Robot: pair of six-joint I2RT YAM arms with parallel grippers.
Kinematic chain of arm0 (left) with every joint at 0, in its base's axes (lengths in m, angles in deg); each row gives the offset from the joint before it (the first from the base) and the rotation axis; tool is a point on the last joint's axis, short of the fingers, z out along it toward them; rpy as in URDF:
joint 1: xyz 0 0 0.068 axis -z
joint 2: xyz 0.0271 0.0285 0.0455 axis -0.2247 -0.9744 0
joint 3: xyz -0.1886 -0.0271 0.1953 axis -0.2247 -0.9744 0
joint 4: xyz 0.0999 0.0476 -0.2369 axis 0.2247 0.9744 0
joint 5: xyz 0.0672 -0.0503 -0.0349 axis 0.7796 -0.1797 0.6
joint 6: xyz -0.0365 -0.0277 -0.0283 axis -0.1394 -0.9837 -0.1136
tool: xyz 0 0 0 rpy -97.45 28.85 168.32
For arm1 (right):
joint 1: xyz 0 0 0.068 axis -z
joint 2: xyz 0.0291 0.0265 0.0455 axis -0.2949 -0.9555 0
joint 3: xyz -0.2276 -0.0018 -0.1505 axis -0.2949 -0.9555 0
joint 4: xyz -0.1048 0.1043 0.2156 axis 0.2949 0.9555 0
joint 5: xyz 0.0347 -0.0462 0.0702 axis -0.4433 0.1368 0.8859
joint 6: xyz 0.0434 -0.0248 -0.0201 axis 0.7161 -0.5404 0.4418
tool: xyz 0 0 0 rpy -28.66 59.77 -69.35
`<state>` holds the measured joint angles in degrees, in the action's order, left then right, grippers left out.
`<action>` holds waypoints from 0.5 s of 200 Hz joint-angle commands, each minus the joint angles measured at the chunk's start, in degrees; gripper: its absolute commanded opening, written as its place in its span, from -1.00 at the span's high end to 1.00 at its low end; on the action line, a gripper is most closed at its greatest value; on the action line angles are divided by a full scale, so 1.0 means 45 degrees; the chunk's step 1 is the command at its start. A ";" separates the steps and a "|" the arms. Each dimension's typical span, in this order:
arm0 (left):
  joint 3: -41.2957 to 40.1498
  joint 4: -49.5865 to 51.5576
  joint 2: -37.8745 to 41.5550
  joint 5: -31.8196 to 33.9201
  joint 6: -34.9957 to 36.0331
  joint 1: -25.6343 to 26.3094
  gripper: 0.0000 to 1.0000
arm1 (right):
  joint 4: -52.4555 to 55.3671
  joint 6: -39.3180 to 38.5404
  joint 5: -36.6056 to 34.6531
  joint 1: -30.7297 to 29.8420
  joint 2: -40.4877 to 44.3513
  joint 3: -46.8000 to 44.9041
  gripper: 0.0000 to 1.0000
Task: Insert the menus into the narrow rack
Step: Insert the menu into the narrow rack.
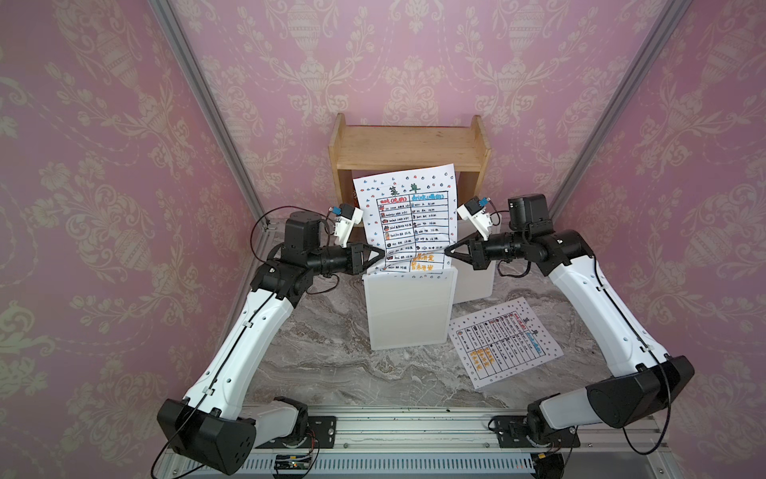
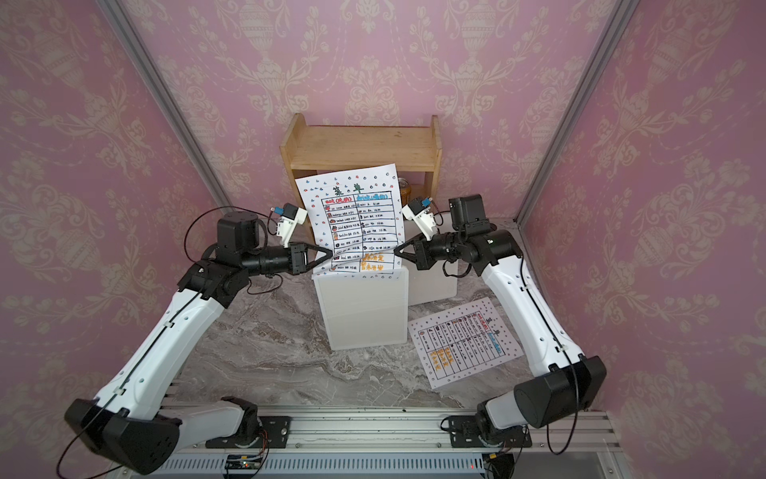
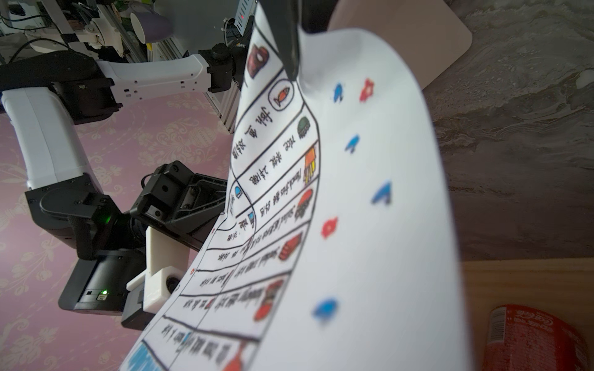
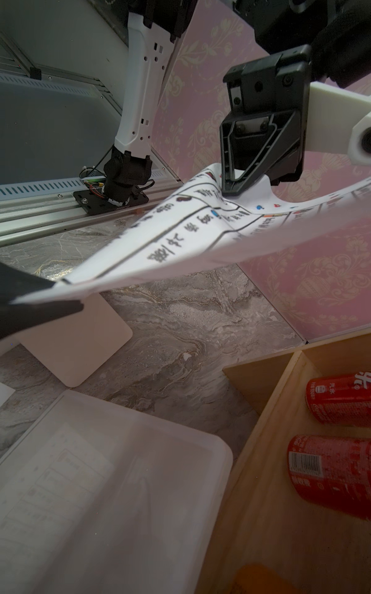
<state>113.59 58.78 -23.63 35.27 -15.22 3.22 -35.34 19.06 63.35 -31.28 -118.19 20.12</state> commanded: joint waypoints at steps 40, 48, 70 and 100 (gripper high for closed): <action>0.0559 0.0427 -0.0172 -0.0062 0.0549 -0.0032 0.44 | 0.0168 -0.0381 0.0210 0.0347 -0.0110 0.0295 1.00; 0.0644 0.0419 -0.0252 -0.0062 0.0551 -0.0047 0.42 | 0.0158 -0.0396 0.0280 0.0357 -0.0081 0.0288 1.00; 0.0925 0.0378 -0.0491 -0.0130 0.0566 -0.0036 0.42 | 0.0148 -0.0427 0.0321 0.0347 -0.0013 0.0232 1.00; 0.1471 0.0441 -0.0805 -0.0049 0.0798 -0.0030 0.37 | 0.0031 -0.0437 0.0485 0.0347 0.0069 0.0137 1.00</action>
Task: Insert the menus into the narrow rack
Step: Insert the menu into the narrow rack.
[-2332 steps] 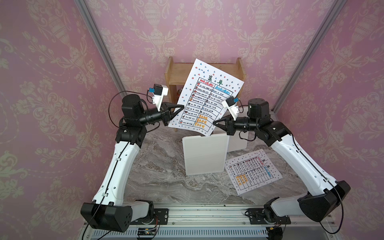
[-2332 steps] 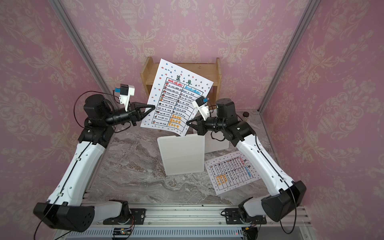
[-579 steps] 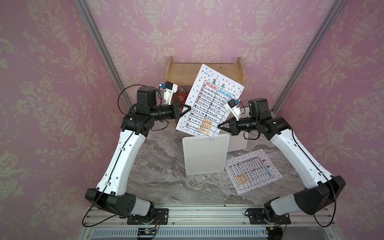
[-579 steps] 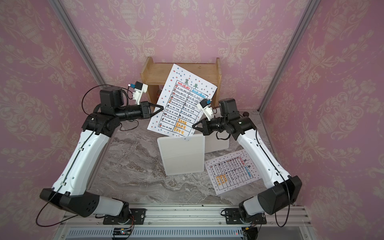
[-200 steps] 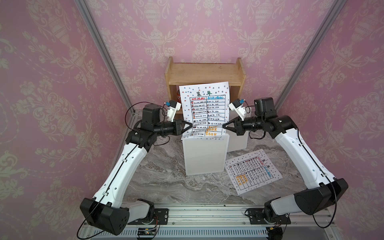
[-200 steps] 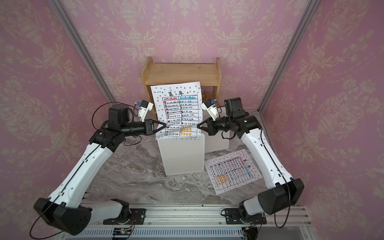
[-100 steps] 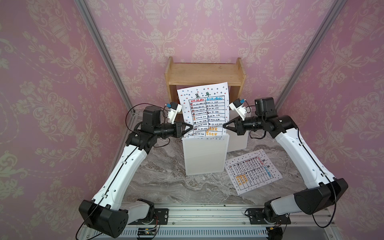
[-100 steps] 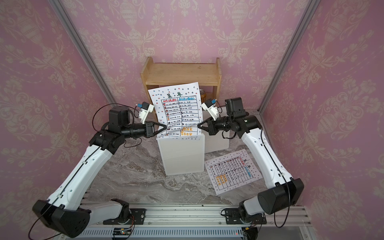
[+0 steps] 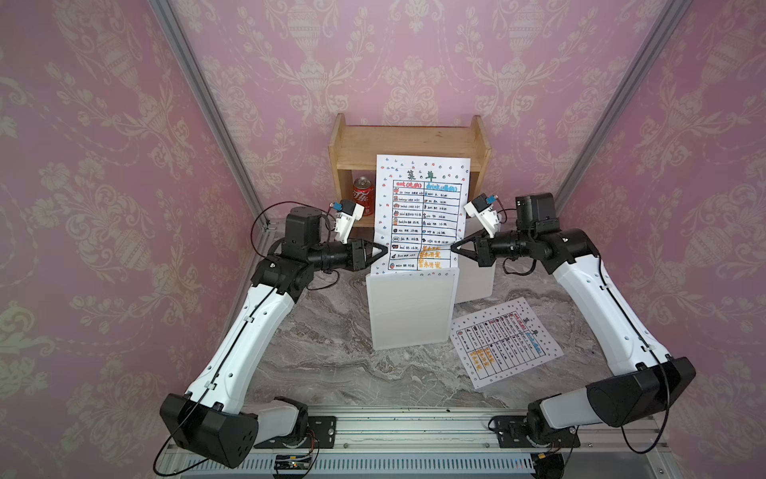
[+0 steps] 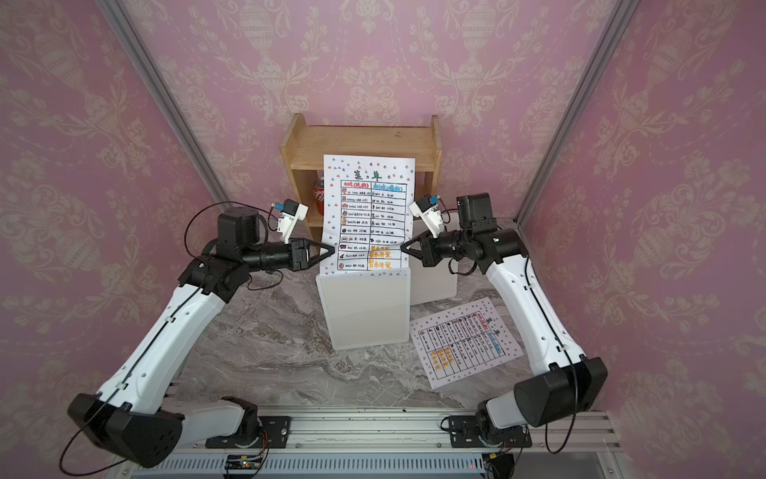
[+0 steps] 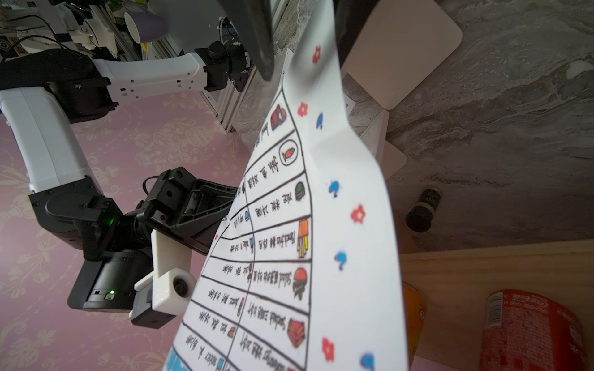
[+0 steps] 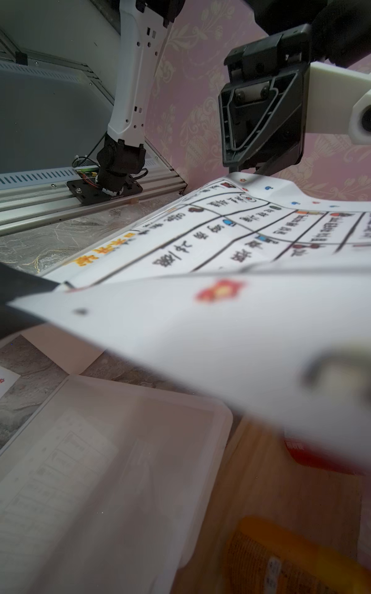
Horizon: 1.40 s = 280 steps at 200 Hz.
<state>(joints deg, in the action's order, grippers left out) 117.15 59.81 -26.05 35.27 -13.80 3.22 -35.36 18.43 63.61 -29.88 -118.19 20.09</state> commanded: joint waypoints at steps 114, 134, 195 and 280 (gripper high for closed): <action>0.0425 0.0175 0.0011 -0.0170 0.0548 -0.0015 0.75 | 0.0219 -0.0483 0.0398 0.0045 -0.0071 0.0216 1.00; 0.0109 0.0166 0.0217 -0.0199 0.0558 -0.0012 0.83 | 0.0228 -0.0500 0.0385 0.0040 -0.0052 0.0248 1.00; -0.0749 -0.0309 0.0667 -0.0160 0.0297 -0.0016 0.89 | 0.0124 -0.0274 0.0480 0.0055 -0.0120 0.0377 1.00; -0.1317 -0.0659 0.0988 -0.0101 0.0098 0.0031 0.88 | -0.0179 -0.0141 0.0826 0.0056 -0.0583 0.1340 0.28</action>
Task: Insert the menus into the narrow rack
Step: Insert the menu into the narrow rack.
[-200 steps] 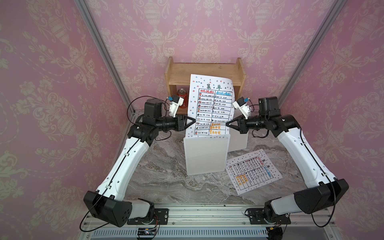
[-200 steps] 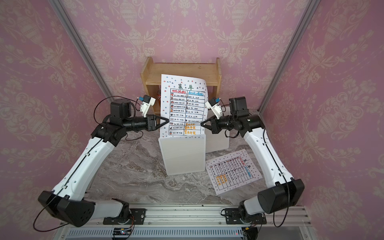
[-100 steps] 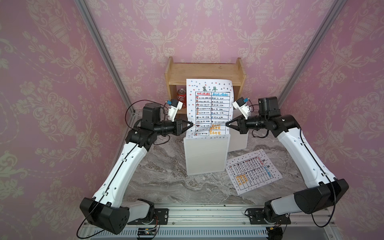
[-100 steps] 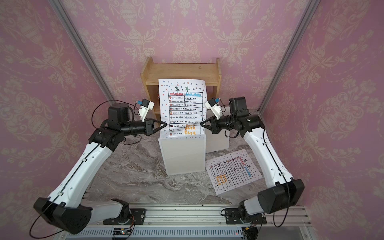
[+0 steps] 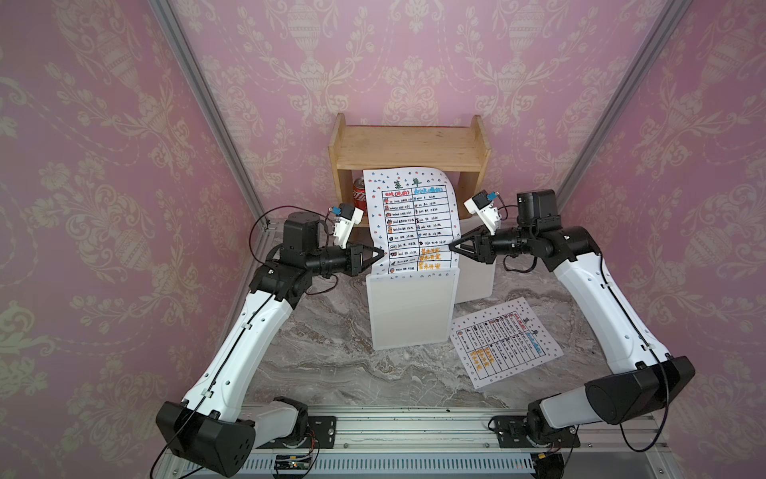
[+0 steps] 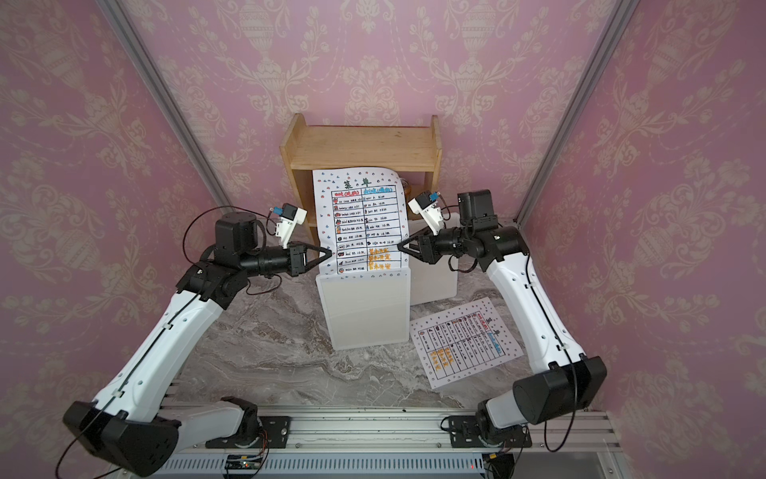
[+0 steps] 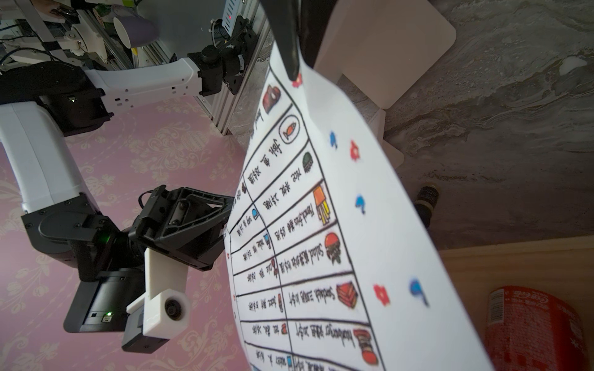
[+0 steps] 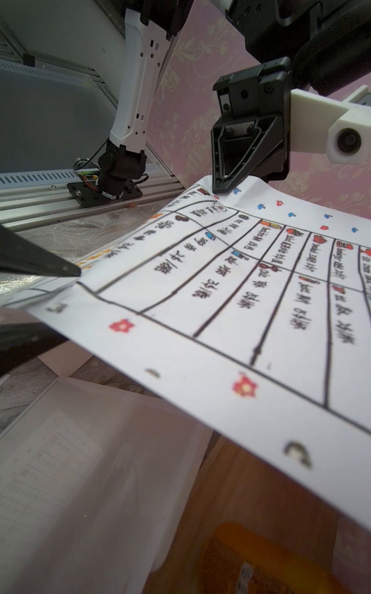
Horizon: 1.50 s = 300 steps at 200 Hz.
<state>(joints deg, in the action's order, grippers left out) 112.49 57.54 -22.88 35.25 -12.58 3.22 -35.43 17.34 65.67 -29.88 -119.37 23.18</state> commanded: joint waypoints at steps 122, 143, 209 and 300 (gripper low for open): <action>-0.0337 -0.0679 0.0240 0.0060 0.0076 0.0076 0.52 | -0.0148 0.0313 0.1532 0.0056 -0.1451 0.2210 0.43; 0.0187 -0.0615 -0.0059 0.0119 0.0308 0.0071 0.44 | -0.0197 0.0308 0.1582 0.0053 -0.1319 0.2035 0.57; 0.2068 -0.0257 -0.1063 0.0021 0.1185 0.0051 0.38 | -0.0380 0.0222 0.1338 0.0040 -0.0846 0.1575 0.89; 0.2051 0.0474 -0.0729 0.0123 0.1798 0.0053 0.84 | -0.0229 -0.0007 0.1211 0.0056 -0.0780 0.1541 1.00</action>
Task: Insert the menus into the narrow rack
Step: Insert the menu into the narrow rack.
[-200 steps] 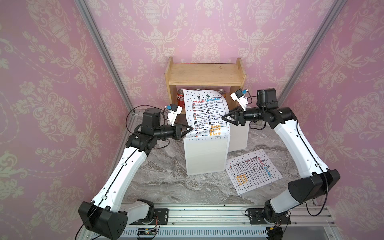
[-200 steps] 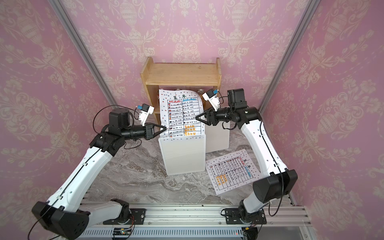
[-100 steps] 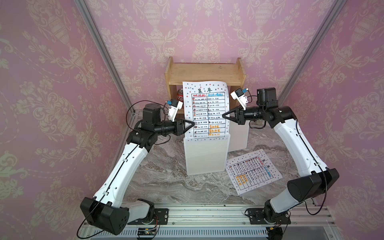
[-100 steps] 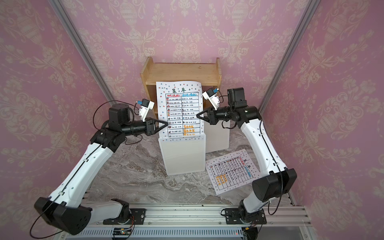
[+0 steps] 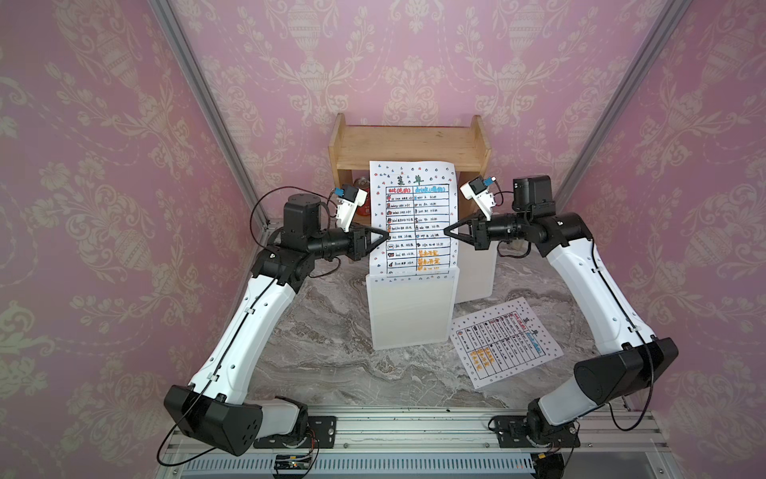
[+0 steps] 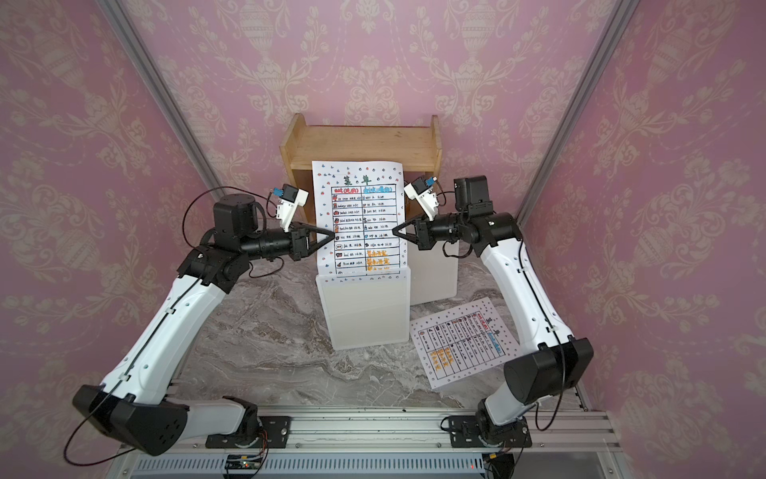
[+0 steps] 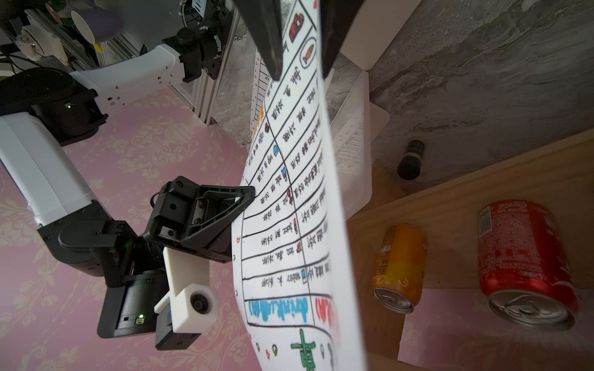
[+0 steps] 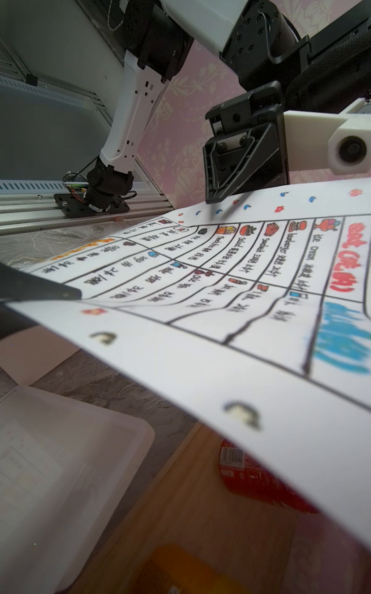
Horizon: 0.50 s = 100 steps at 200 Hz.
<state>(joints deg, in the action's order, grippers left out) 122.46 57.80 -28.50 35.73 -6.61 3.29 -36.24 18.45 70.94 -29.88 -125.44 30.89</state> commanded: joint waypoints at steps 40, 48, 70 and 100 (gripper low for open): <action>-0.0670 0.0405 0.0986 0.0048 0.0477 0.0041 0.97 | -0.0127 -0.0186 0.0036 0.0051 0.0919 -0.0472 1.00; -0.0752 0.0387 0.1057 0.0051 0.0468 0.0042 0.97 | -0.0253 -0.0114 0.0049 0.0046 0.1037 -0.0623 1.00; -0.1048 0.0291 0.1245 0.0012 0.0450 0.0049 0.98 | -0.0506 0.0002 0.0131 0.0041 0.1246 -0.0941 1.00; -0.1292 0.0310 0.1363 0.0129 0.0638 0.0044 0.97 | -0.0794 0.0210 0.0252 0.0000 0.1264 -0.1123 1.00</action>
<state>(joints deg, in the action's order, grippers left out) 117.87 58.43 -23.80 35.71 -5.82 3.40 -37.20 18.58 71.92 -30.06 -121.14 26.89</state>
